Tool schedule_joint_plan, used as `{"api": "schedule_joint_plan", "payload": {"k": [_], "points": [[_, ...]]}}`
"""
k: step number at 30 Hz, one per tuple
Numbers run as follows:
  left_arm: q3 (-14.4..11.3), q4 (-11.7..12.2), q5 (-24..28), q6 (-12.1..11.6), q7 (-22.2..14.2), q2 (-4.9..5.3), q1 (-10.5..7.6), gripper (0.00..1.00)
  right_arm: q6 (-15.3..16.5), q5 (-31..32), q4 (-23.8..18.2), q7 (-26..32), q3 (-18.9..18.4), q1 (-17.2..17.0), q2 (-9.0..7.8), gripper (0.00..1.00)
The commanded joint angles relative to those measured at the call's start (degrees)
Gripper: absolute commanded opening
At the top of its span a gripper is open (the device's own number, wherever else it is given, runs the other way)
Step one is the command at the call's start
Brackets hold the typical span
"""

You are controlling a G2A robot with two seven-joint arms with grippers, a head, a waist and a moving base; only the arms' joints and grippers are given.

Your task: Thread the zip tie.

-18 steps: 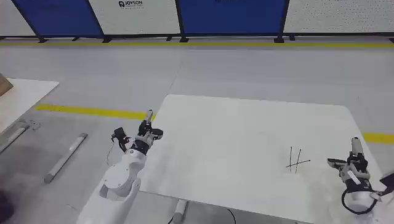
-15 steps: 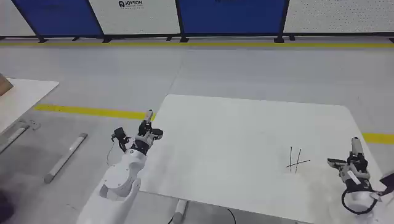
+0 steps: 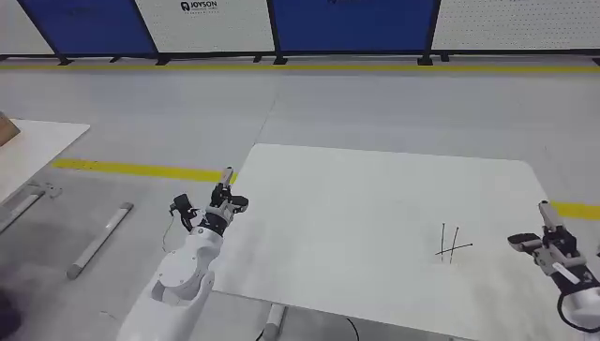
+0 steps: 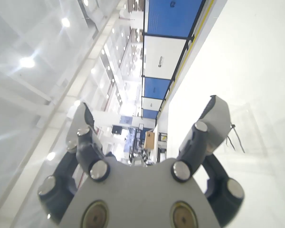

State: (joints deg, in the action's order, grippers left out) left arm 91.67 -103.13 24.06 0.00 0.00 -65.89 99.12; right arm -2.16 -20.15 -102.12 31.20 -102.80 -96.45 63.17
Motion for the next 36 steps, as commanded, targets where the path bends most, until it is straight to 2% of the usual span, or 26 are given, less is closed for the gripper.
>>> {"api": "schedule_joint_plan", "payload": {"k": [1, 14, 16, 18, 20, 22, 24, 28, 30, 31, 36], "points": [[0.00, 0.00, 0.00, 0.00, 0.00, 0.00, 0.00, 1.00, -0.12, 0.55, 0.67, 2.90, -1.35, 0.42, -0.26, 1.00], [0.00, 0.00, 0.00, 0.00, 0.00, 0.00, 0.00, 1.00, -0.11, 0.92, 0.53, 3.77, -0.98, 0.40, -0.29, 1.00], [0.00, 0.00, 0.00, 0.00, 0.00, 0.00, 0.00, 1.00, -0.31, 2.97, 1.18, 8.78, -0.35, 1.30, -0.69, 1.00], [0.00, 0.00, 0.00, 0.00, 0.00, 0.00, 0.00, 1.00, -1.12, 3.68, 2.92, 18.13, -0.38, 3.57, -1.41, 1.00], [0.00, 0.00, 0.00, 0.00, 0.00, 0.00, 0.00, 1.00, -1.77, 7.14, 4.46, 23.60, -1.10, 5.88, -2.18, 1.00], [0.00, 0.00, 0.00, 0.00, 0.00, 0.00, 0.00, 1.00, -5.37, 9.43, 5.61, 27.39, -0.73, 8.92, -2.79, 1.00], [0.00, 0.00, 0.00, 0.00, 0.00, 0.00, 0.00, 1.00, -4.63, 13.14, 6.19, 31.45, 0.19, 11.28, -3.40, 1.00], [0.00, 0.00, 0.00, 0.00, 0.00, 0.00, 0.00, 1.00, -2.83, 15.80, 8.19, 38.10, 2.28, 15.05, -4.17, 1.00], [0.00, 0.00, 0.00, 0.00, 0.00, 0.00, 0.00, 1.00, -4.74, 18.81, 9.95, 44.18, 3.79, 17.22, -4.80, 1.00], [0.00, 0.00, 0.00, 0.00, 0.00, 0.00, 0.00, 1.00, -6.81, 21.55, 10.70, 43.43, 4.00, 18.84, -5.08, 1.00], [0.00, 0.00, 0.00, 0.00, 0.00, 0.00, 0.00, 1.00, -6.81, 21.55, 10.70, 43.43, 4.00, 18.84, -5.08, 1.00]]}}
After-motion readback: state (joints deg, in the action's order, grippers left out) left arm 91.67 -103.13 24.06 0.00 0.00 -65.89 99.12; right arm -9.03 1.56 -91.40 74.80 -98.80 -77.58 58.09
